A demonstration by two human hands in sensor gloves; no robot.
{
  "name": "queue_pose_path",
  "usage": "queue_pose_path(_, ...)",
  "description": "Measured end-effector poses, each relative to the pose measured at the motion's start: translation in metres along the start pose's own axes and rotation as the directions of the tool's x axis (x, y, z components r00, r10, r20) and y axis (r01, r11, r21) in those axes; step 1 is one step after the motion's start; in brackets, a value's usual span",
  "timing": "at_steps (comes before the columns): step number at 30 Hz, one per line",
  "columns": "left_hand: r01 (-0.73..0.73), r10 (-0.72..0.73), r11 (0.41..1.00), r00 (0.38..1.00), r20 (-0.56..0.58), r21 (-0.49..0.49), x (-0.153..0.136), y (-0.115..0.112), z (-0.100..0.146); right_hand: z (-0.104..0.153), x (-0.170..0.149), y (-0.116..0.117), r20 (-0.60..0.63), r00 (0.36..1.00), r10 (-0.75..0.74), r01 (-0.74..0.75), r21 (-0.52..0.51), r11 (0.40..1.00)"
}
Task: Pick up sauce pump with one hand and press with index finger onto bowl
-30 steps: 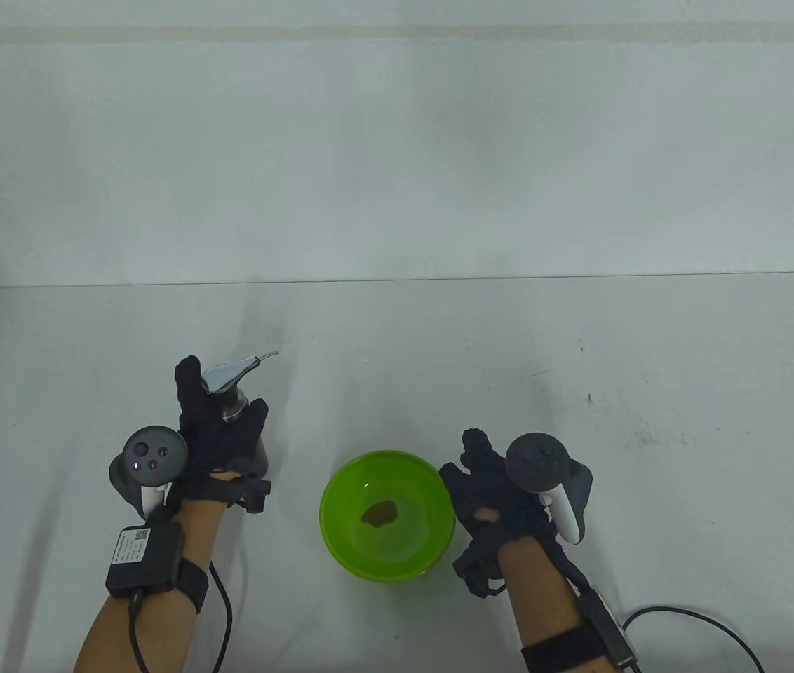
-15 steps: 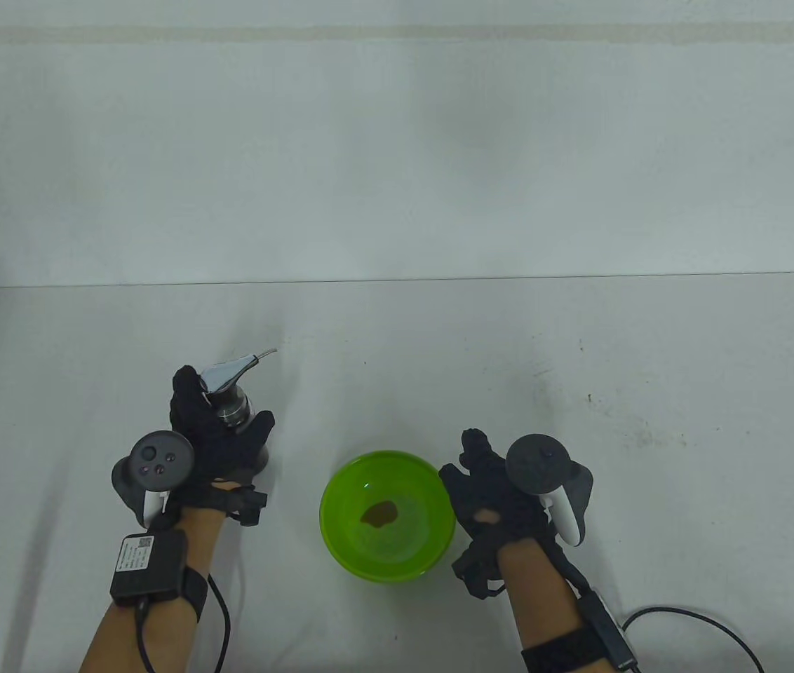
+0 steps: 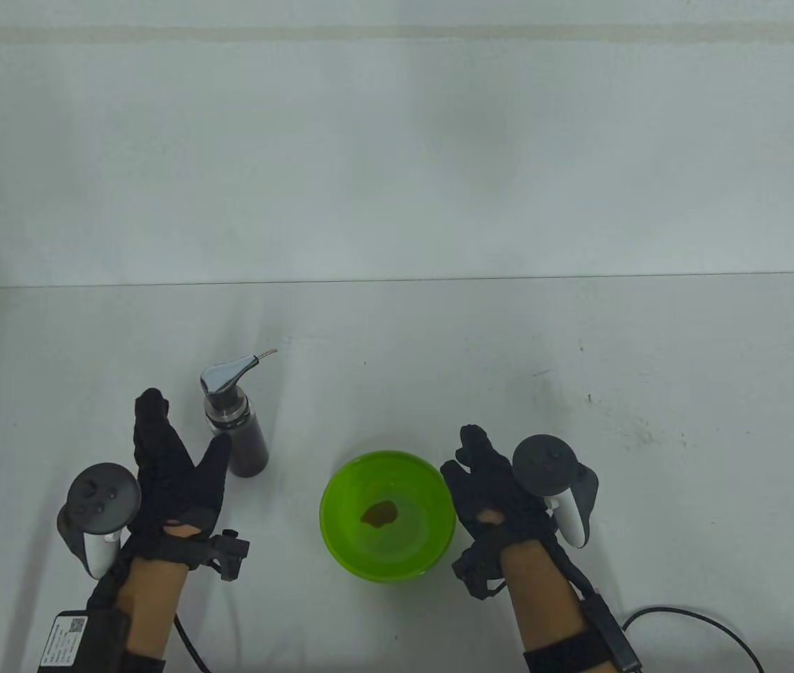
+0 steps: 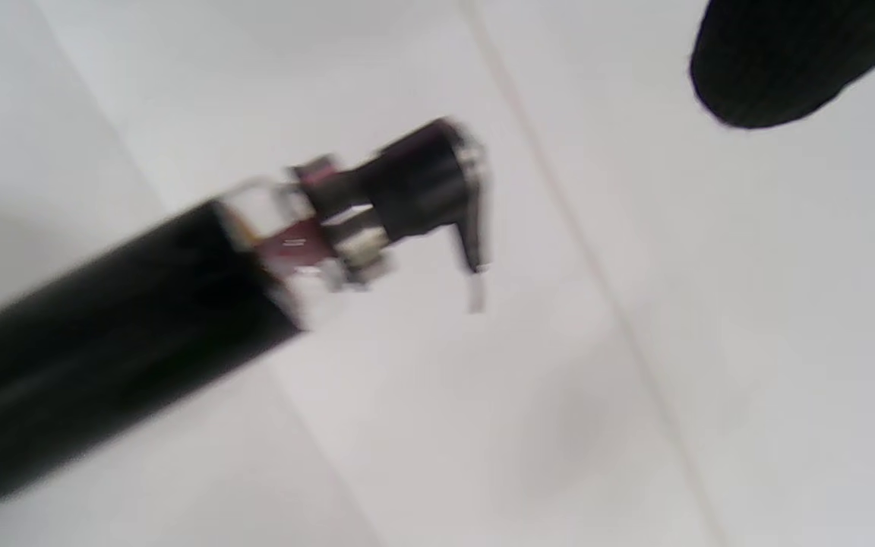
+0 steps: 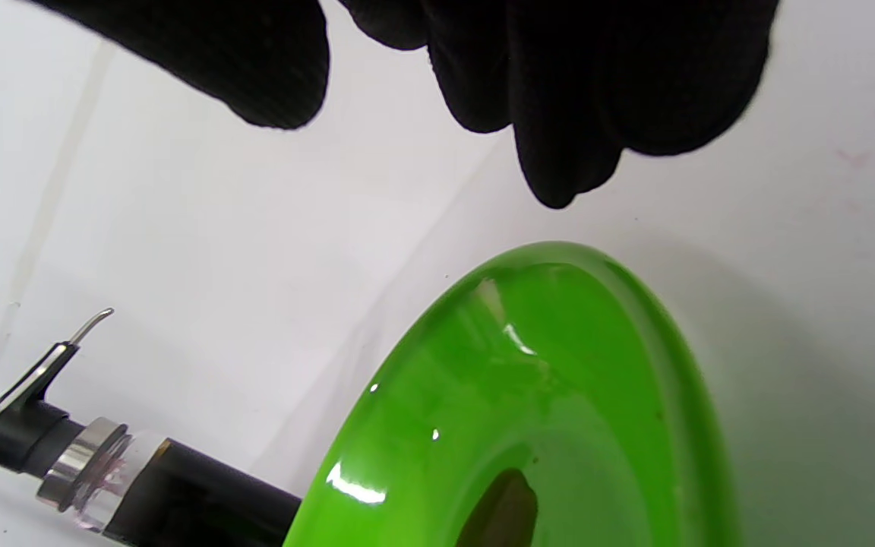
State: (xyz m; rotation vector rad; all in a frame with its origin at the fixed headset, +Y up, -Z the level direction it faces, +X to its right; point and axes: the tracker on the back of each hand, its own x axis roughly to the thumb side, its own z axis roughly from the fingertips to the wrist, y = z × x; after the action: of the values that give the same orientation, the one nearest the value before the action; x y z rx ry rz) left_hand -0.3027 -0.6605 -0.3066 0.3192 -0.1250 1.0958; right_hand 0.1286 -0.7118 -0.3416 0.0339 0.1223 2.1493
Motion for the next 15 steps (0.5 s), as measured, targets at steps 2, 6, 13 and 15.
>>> queue_pose_path(2, -0.059, 0.059, 0.998, 0.994, 0.087, 0.005, 0.020, -0.001, 0.005, 0.001, 0.001, 0.000, 0.017, 1.000, -0.006, 0.006, 0.004, 1.000)
queue_pose_path(6, -0.100, 0.146, 0.963, 0.975, 0.168, -0.252, 0.052, -0.025, 0.009, 0.003, 0.004, -0.001, 0.074, 0.996, -0.039, 0.037, 0.034, 0.999)
queue_pose_path(13, -0.192, 0.265, 0.866, 0.959, 0.099, -0.461, 0.053, -0.083, 0.011, 0.009, 0.014, 0.002, 0.183, 0.979, -0.084, 0.058, 0.142, 0.988)
queue_pose_path(15, -0.170, 0.246, 0.818, 0.967, 0.067, -0.550, 0.047, -0.098, 0.015, 0.012, 0.017, 0.003, 0.236, 0.962, -0.134, 0.084, 0.209, 0.974)
